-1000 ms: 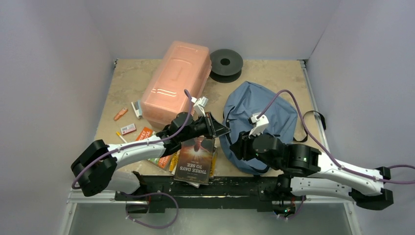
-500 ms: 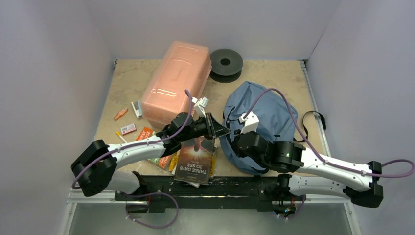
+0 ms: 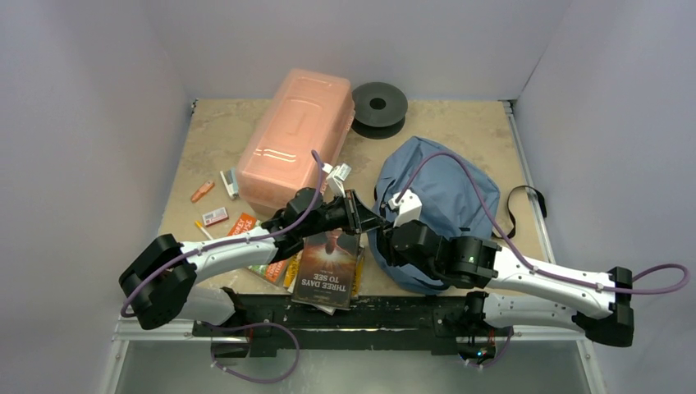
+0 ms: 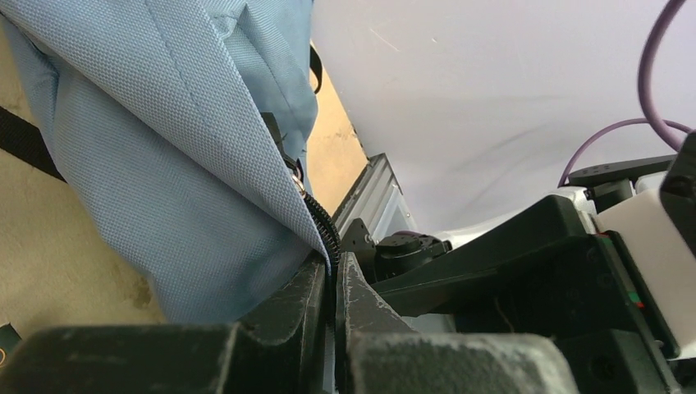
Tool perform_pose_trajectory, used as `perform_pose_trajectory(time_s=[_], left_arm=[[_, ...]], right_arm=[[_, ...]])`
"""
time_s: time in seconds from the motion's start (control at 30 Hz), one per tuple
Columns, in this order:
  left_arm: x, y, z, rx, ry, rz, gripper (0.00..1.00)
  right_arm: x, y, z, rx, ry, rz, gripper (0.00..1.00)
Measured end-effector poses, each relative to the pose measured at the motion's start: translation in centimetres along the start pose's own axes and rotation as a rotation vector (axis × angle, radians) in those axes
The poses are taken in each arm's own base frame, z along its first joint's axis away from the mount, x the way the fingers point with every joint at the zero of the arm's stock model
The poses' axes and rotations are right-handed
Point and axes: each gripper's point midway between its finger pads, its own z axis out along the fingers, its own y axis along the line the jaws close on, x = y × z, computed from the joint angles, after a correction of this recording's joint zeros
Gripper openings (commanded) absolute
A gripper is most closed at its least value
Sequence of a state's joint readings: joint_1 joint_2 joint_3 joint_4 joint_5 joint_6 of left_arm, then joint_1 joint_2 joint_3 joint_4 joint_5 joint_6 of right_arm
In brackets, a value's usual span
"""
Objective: Pack the student bag
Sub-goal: Unzip the student bag at the center of the board.
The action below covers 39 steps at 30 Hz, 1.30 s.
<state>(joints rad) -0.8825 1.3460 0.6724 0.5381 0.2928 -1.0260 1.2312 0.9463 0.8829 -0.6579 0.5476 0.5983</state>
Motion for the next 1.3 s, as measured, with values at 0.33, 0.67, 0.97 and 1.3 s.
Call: perform_pose_trajectory(time_s=[0.33, 0.67, 0.97, 1.3], left_arm=[[-0.1, 0.6, -0.1, 0.0, 0.02, -0.01, 0.0], [-0.2, 0.2, -0.1, 0.024, 0.025, -0.006, 0.0], [-0.3, 1.2, 0.0, -0.035, 0.054, 0.017, 0.66], [-0.8, 1.2, -2.6, -0.14, 0.047, 0.099, 0.58]], right_arm=[[2.1, 1.2, 1.1, -0.062, 0.046, 0.01, 0.43], [2.7, 1.4, 2.1, -0.056, 0.04, 0.016, 0.01], [2.3, -0.8, 2.1, 0.091, 0.019, 0.055, 0.0], [-1.2, -5.4, 2.2, 0.205, -0.033, 0.138, 0.0]])
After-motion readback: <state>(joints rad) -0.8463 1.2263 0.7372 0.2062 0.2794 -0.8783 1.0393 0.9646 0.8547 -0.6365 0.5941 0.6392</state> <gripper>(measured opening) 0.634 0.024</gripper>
